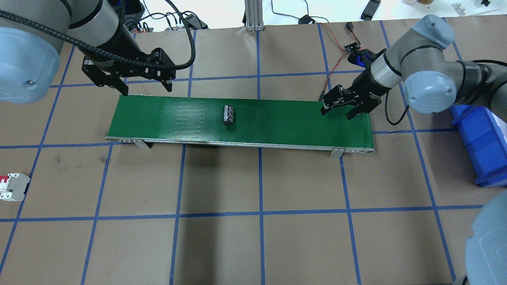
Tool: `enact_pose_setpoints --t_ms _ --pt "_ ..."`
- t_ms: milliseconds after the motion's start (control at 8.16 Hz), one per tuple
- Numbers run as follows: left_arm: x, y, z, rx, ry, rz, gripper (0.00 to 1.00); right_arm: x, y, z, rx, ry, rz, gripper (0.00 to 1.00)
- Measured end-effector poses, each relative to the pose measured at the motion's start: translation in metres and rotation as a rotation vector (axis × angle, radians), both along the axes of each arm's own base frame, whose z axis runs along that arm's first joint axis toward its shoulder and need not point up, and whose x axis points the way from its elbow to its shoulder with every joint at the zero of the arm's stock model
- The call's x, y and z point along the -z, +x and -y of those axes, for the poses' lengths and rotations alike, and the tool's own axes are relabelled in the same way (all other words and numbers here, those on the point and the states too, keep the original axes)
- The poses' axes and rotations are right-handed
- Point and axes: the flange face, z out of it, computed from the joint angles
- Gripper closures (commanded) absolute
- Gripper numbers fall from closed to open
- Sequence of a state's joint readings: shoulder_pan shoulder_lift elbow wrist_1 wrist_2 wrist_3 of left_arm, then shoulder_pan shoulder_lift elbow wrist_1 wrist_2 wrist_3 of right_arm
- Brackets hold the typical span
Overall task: Move capacitor from left to right
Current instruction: 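Lift the left gripper away while the right gripper moves to the belt's far end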
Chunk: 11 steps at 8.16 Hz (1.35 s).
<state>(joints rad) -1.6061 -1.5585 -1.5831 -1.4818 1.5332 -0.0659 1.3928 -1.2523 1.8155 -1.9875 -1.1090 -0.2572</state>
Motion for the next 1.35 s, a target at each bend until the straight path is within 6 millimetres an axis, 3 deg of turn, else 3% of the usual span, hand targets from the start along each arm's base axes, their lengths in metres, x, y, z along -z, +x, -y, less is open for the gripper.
enact_pose_setpoints --t_ms 1348 --pt "0.004 0.0 0.0 0.0 0.008 -0.002 0.0 0.012 -0.001 0.005 0.001 -0.012 -0.006 0.01"
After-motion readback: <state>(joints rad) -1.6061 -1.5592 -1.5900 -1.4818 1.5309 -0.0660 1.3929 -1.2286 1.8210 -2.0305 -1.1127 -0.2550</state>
